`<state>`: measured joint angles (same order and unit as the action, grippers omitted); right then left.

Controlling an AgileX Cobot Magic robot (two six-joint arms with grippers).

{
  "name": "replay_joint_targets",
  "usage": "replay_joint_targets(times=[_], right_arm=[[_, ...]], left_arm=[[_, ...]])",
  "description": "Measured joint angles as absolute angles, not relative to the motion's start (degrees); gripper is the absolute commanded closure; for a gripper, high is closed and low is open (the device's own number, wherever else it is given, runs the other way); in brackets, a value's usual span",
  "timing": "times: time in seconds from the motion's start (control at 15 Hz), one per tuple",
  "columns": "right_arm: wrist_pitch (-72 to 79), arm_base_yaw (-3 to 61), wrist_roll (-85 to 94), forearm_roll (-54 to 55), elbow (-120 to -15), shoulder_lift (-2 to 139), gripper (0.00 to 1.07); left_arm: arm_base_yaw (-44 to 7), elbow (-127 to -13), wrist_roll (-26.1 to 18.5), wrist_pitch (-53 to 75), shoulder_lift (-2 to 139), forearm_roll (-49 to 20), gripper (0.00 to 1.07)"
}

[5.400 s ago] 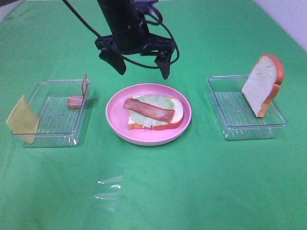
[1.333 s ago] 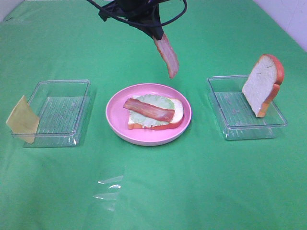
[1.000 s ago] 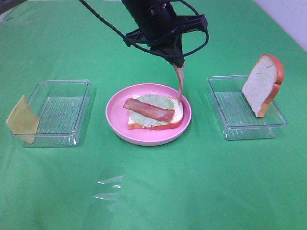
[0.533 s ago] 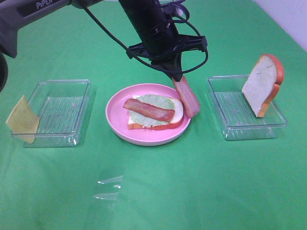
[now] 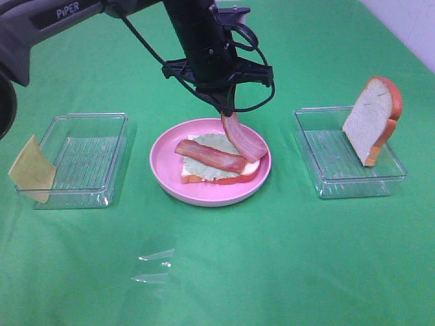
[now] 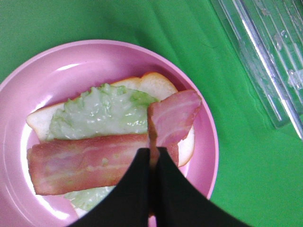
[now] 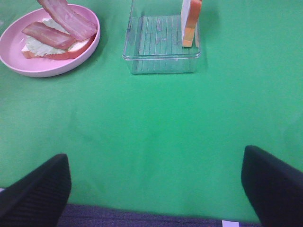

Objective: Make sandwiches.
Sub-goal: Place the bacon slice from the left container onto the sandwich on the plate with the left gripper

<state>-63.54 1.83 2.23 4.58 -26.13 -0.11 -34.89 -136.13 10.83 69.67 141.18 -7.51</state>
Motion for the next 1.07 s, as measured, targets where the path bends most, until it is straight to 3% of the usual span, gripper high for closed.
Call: replay_joint_targets(times=[0.47, 0.73, 1.07], right_arm=[[-63.5, 1.8, 2.2, 4.6, -26.1, -0.1, 0.14], [-63.5, 1.8, 2.2, 4.6, -26.1, -0.1, 0.14], [-63.5, 1.8, 2.2, 4.6, -26.1, -0.1, 0.14]], left_arm=[[-34.9, -134.4, 13.8, 69.6, 143.1, -6.2, 1.07], [-34.9, -134.4, 18.5, 69.6, 143.1, -3.7, 1.07], [-34.9, -134.4, 18.9, 69.6, 143.1, -3.3, 1.07]])
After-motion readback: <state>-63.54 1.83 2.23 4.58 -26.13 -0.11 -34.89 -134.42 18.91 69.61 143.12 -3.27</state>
